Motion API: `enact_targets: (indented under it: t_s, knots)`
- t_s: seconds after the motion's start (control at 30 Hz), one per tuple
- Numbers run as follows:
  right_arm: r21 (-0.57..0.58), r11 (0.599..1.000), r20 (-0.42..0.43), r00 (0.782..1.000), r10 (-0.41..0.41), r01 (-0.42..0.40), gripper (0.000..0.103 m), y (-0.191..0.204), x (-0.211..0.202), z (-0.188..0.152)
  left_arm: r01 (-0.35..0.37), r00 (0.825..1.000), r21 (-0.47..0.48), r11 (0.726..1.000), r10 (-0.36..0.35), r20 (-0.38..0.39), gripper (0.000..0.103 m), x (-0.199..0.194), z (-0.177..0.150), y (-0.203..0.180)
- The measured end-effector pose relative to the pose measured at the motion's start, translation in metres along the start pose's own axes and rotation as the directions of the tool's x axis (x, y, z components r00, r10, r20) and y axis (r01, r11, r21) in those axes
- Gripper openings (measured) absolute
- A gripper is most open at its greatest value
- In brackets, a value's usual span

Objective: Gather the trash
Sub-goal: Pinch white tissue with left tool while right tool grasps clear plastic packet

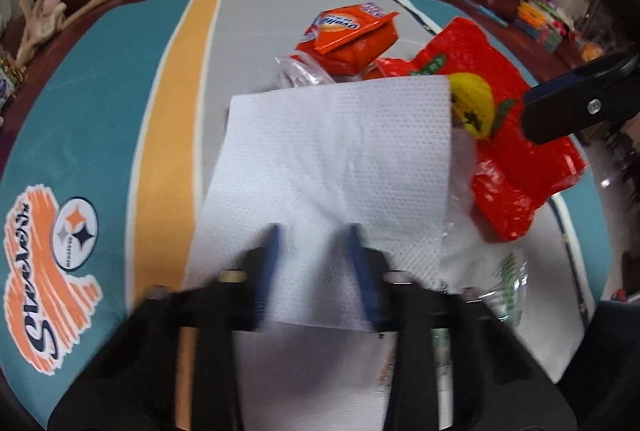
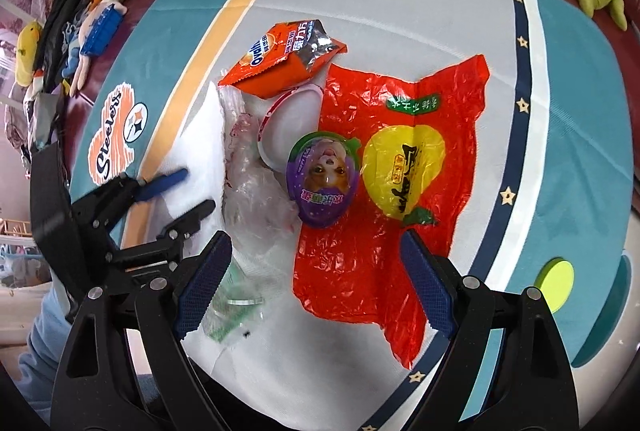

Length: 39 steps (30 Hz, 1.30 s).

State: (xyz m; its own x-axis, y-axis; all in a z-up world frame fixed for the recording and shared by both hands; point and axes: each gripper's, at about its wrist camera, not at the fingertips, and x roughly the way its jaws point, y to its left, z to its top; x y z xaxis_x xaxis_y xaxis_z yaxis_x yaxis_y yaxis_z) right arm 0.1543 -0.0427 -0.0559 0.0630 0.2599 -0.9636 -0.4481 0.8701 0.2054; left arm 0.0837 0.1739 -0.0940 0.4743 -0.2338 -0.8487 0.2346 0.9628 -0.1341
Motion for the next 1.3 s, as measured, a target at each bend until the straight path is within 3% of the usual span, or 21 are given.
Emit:
enact_targets:
  t_s: [0.03, 0.1, 0.33, 0.5, 0.57, 0.6, 0.63, 0.7, 0.83, 1.07, 1.17, 1.3]
  knots:
    - [0.003, 1.000, -0.001, 1.000, 0.001, -0.001, 0.082, 0.000, 0.001, 0.000, 0.013, 1.000, -0.012, 1.000, -0.013, -0.005, 0.002, 0.001, 0.000, 0.001]
    - [0.003, 1.000, -0.003, 1.000, 0.000, 0.000, 0.082, 0.001, 0.003, 0.001, 0.015, 1.000, -0.032, 0.999, -0.015, 0.000, 0.001, 0.000, -0.001, 0.004]
    - [-0.019, 1.000, -0.009, 1.000, 0.009, -0.009, 0.082, 0.014, 0.009, 0.004, 0.020, 0.999, -0.108, 0.994, -0.016, 0.036, 0.001, -0.027, -0.009, 0.029]
    - [-0.066, 0.997, -0.041, 0.999, 0.029, -0.031, 0.082, 0.030, 0.016, -0.006, 0.020, 1.000, -0.132, 0.991, -0.019, 0.003, 0.003, -0.041, -0.023, 0.044]
    - [-0.080, 0.996, -0.052, 0.998, 0.038, -0.042, 0.082, 0.033, 0.018, -0.013, 0.024, 0.999, -0.131, 0.991, -0.027, -0.023, 0.009, -0.042, -0.025, 0.046]
    - [-0.093, 0.994, -0.061, 0.997, 0.051, -0.057, 0.082, 0.035, 0.020, -0.019, 0.005, 0.999, -0.125, 0.992, -0.010, -0.033, 0.021, -0.043, -0.027, 0.048]
    - [-0.105, 0.992, -0.064, 0.996, 0.060, -0.066, 0.082, 0.037, 0.020, -0.023, -0.013, 0.999, -0.120, 0.993, 0.009, -0.032, 0.040, -0.046, -0.031, 0.050]
    - [-0.154, 0.985, -0.067, 0.995, 0.072, -0.082, 0.082, 0.048, 0.021, -0.033, -0.038, 0.999, -0.133, 0.990, 0.036, -0.014, 0.059, -0.054, -0.037, 0.057]
    - [-0.280, 0.952, -0.126, 0.988, 0.089, -0.122, 0.082, 0.081, 0.036, -0.055, -0.052, 0.999, -0.163, 0.985, 0.051, -0.006, 0.064, -0.067, -0.046, 0.069]
    - [-0.420, 0.907, -0.159, 0.987, -0.029, -0.042, 0.082, 0.108, 0.071, -0.076, -0.066, 0.998, -0.163, 0.984, 0.063, -0.020, 0.076, -0.072, -0.059, 0.073]
    - [-0.418, 0.908, -0.142, 0.989, -0.035, -0.028, 0.059, 0.102, 0.072, -0.080, -0.061, 0.998, -0.138, 0.989, 0.058, -0.025, 0.081, -0.068, -0.054, 0.067]
    - [-0.356, 0.933, -0.140, 0.990, 0.002, -0.052, 0.055, 0.086, 0.061, -0.076, -0.027, 0.999, -0.070, 0.997, 0.025, -0.031, 0.088, -0.056, -0.041, 0.052]
